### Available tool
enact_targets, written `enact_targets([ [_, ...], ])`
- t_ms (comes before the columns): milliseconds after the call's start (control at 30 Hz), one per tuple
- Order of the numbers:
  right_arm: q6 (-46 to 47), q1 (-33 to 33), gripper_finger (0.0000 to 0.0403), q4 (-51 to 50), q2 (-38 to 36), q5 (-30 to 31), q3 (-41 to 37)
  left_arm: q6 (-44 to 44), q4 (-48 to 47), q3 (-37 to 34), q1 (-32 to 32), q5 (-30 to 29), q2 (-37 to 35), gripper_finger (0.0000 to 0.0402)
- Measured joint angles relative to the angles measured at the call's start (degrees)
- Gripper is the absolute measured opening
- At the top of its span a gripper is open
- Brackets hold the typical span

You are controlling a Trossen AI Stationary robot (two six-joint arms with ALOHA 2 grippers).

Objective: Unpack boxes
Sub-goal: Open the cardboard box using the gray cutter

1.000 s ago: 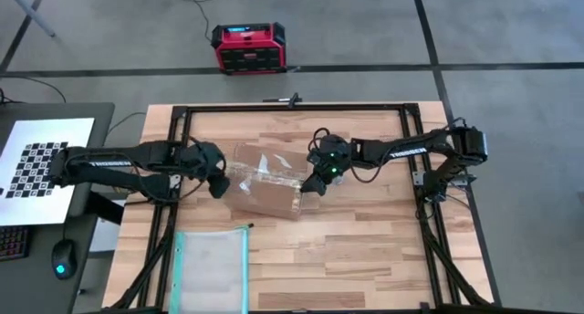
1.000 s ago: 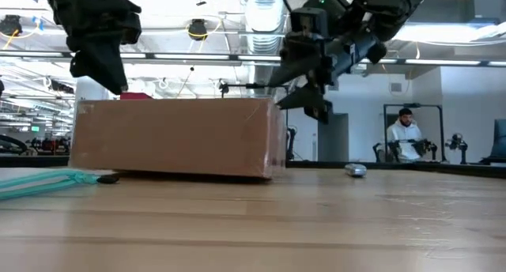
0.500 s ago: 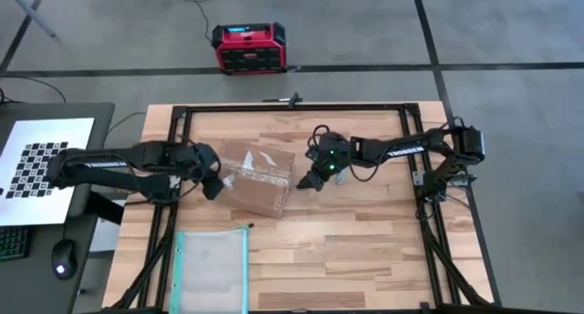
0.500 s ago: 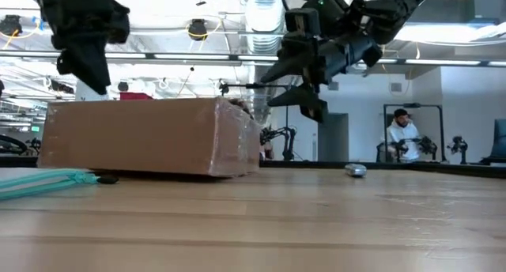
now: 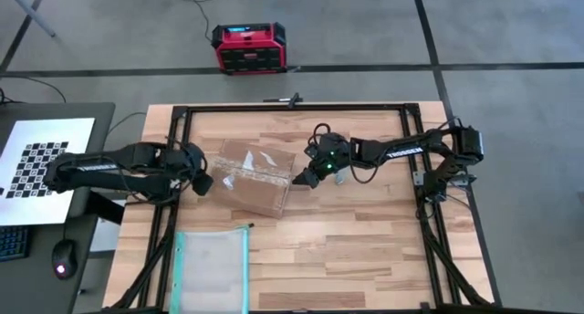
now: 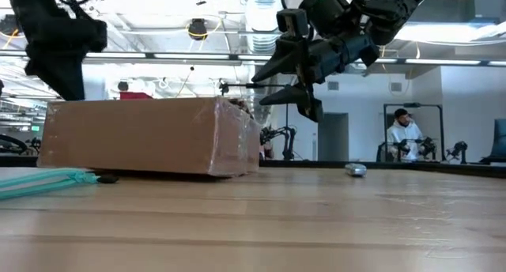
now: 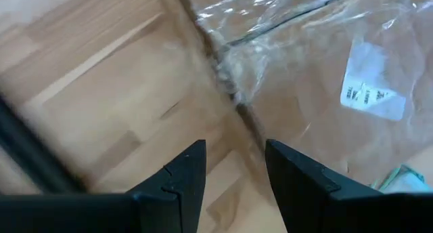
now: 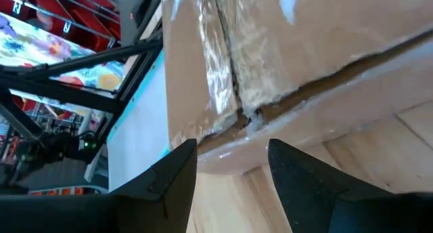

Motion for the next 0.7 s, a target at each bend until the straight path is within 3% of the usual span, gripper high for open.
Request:
enact_targets([
  [267,-0.6,0.3,0.0176,-1.1,0.0,0.1,0.0,2.7,25.3,-7.3,0.0,6.9,0.4,0.0137],
  [700,-0.7,3.1,0.0175,-1.1,0.0,-0.5,0.0,2.0,36.2,-8.1,0.0,7.4,6.1,0.0137],
])
